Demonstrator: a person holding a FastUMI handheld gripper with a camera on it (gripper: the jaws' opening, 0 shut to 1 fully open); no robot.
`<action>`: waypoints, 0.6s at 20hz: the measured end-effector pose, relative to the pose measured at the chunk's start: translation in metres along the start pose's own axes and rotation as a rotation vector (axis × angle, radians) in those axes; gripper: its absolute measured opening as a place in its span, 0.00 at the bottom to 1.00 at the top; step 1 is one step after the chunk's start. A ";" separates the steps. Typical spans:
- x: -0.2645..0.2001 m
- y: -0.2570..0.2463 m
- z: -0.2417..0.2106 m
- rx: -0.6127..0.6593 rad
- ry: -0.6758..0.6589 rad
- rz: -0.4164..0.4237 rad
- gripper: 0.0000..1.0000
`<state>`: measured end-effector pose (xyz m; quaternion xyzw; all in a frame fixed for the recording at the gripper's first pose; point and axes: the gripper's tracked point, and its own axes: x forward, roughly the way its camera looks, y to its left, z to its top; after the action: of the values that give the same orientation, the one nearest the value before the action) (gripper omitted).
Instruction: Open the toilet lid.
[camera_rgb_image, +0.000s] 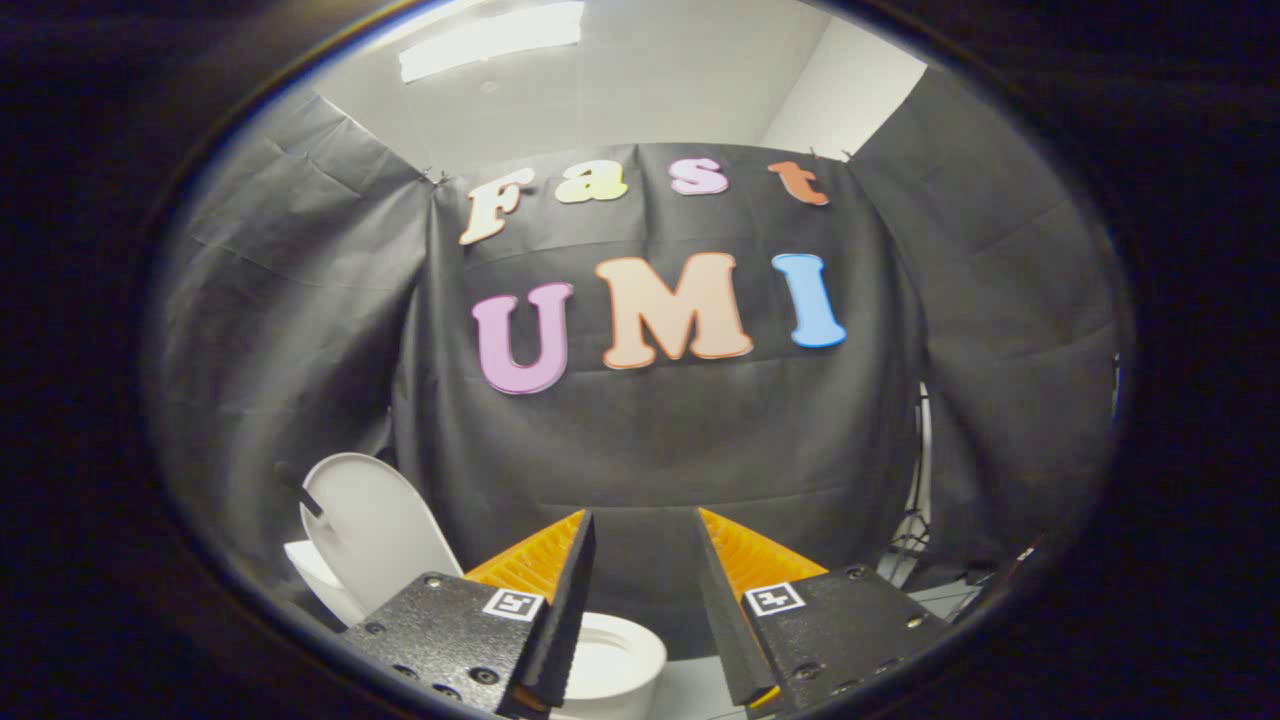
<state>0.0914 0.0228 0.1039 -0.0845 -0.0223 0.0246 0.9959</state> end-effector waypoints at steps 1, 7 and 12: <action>-0.013 -0.023 -0.005 -0.007 0.004 -0.026 0.60; -0.039 -0.096 -0.007 0.007 -0.060 -0.062 0.59; -0.036 -0.103 -0.044 -0.047 0.049 0.024 0.58</action>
<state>0.0619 -0.0876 0.0764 -0.1088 0.0027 0.0337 0.9935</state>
